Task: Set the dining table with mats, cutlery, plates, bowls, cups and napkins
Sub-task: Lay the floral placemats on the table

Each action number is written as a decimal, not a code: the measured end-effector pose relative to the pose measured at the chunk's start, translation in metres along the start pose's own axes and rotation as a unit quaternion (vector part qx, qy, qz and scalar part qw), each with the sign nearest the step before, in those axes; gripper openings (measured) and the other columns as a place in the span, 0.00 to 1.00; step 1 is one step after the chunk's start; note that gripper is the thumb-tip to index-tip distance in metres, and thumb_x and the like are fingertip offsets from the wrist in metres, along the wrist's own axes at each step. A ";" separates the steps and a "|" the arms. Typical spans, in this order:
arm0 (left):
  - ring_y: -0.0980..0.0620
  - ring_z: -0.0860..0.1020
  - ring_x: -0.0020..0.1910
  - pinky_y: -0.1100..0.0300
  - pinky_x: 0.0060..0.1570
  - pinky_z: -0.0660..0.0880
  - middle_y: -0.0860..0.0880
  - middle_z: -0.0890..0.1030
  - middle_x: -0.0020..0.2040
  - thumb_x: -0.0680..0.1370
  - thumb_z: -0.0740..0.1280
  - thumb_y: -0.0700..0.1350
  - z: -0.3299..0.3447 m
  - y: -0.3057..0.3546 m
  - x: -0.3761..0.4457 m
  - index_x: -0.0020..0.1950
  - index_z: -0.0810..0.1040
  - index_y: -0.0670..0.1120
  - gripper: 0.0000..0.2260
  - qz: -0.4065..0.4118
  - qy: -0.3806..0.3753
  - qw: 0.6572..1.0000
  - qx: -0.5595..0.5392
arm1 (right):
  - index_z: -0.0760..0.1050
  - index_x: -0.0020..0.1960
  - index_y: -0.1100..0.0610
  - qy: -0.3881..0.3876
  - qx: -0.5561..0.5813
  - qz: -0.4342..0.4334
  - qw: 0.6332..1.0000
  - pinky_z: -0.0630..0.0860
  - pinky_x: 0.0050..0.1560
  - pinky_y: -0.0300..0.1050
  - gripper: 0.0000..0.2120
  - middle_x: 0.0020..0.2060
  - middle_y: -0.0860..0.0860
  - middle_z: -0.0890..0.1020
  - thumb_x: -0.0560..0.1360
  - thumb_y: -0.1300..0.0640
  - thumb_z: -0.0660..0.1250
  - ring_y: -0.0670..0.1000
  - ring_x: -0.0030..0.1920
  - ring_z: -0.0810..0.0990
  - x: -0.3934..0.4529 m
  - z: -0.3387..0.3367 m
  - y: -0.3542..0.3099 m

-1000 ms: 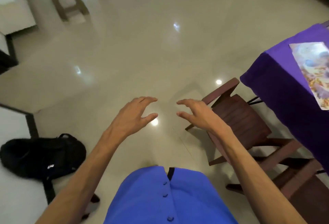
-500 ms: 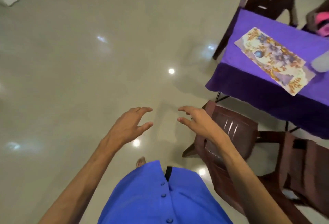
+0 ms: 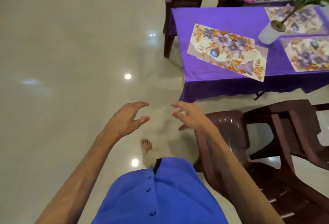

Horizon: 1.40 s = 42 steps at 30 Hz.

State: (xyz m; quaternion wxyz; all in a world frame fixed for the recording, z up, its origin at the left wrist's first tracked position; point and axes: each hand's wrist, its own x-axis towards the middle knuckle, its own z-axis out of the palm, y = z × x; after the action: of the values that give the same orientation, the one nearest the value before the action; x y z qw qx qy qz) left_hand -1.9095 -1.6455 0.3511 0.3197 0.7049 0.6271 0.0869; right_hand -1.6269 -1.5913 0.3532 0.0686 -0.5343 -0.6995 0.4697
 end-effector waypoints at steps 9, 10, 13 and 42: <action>0.54 0.74 0.72 0.58 0.70 0.70 0.54 0.78 0.73 0.81 0.69 0.58 -0.119 -0.050 0.219 0.75 0.74 0.54 0.24 0.070 -0.090 0.993 0.007 | 0.80 0.68 0.55 0.126 0.075 0.063 0.987 0.78 0.54 0.37 0.18 0.59 0.49 0.85 0.80 0.50 0.71 0.46 0.53 0.83 0.165 -0.068 -0.025; 0.55 0.74 0.72 0.59 0.70 0.70 0.54 0.78 0.73 0.81 0.69 0.58 -0.129 -0.056 0.248 0.75 0.74 0.53 0.23 0.083 -0.102 0.991 0.010 | 0.80 0.67 0.55 0.142 0.084 0.078 0.983 0.78 0.52 0.34 0.17 0.59 0.48 0.85 0.80 0.51 0.71 0.45 0.53 0.83 0.182 -0.075 -0.023; 0.55 0.75 0.72 0.61 0.70 0.69 0.53 0.78 0.73 0.81 0.70 0.56 -0.154 -0.067 0.333 0.75 0.75 0.51 0.24 0.117 -0.140 0.983 0.009 | 0.81 0.66 0.53 0.191 0.128 0.134 0.964 0.79 0.55 0.39 0.16 0.58 0.45 0.85 0.80 0.50 0.71 0.43 0.56 0.83 0.228 -0.091 -0.016; 0.32 0.72 0.64 0.40 0.62 0.71 0.37 0.74 0.67 0.77 0.74 0.55 -0.030 0.100 0.836 0.75 0.72 0.42 0.30 0.256 -0.322 0.879 0.242 | 0.72 0.63 0.60 0.547 0.518 0.590 0.291 0.81 0.54 0.59 0.27 0.60 0.61 0.77 0.69 0.52 0.75 0.62 0.59 0.79 0.440 -0.219 0.134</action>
State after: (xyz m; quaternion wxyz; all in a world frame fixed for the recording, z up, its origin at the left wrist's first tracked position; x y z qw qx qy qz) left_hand -1.6762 -0.8503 0.1975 0.2903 0.8855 0.2883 -0.2201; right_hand -1.5889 -1.1081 0.1970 0.4026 -0.7890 0.3927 0.2473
